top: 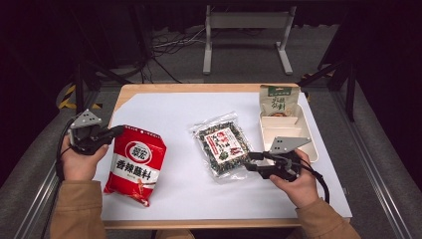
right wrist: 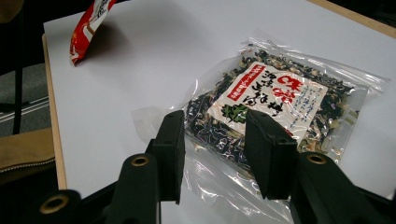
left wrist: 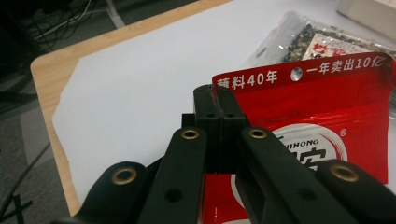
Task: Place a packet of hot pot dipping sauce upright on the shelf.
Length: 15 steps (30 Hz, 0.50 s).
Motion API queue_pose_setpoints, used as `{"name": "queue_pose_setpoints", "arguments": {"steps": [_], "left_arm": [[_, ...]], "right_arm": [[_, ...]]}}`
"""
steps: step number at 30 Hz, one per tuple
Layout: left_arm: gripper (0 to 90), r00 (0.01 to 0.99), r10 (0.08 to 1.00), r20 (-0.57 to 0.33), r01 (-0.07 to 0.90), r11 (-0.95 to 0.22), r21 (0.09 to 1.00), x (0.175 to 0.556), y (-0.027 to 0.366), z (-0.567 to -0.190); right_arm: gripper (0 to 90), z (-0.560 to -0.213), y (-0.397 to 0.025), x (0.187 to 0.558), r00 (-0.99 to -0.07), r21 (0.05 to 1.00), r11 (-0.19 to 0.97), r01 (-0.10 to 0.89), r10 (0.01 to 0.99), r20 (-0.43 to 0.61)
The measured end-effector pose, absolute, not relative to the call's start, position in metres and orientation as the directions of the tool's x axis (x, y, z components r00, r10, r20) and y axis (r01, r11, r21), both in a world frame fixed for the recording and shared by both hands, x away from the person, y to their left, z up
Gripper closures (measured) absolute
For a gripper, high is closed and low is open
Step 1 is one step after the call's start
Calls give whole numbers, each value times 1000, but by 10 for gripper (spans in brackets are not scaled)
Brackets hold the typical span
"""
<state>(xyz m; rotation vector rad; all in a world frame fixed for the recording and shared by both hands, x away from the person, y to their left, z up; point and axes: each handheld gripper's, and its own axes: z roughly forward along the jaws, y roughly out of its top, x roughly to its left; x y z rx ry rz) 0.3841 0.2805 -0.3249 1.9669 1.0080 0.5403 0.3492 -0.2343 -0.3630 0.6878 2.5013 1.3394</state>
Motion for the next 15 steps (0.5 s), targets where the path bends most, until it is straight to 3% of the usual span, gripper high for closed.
{"name": "queue_pose_setpoints", "arguments": {"steps": [15], "left_arm": [[900, 672, 738, 63, 285, -336, 898, 354, 266, -292]], "right_arm": [[561, -351, -223, 336, -893, 858, 449, 251, 449, 26]]}}
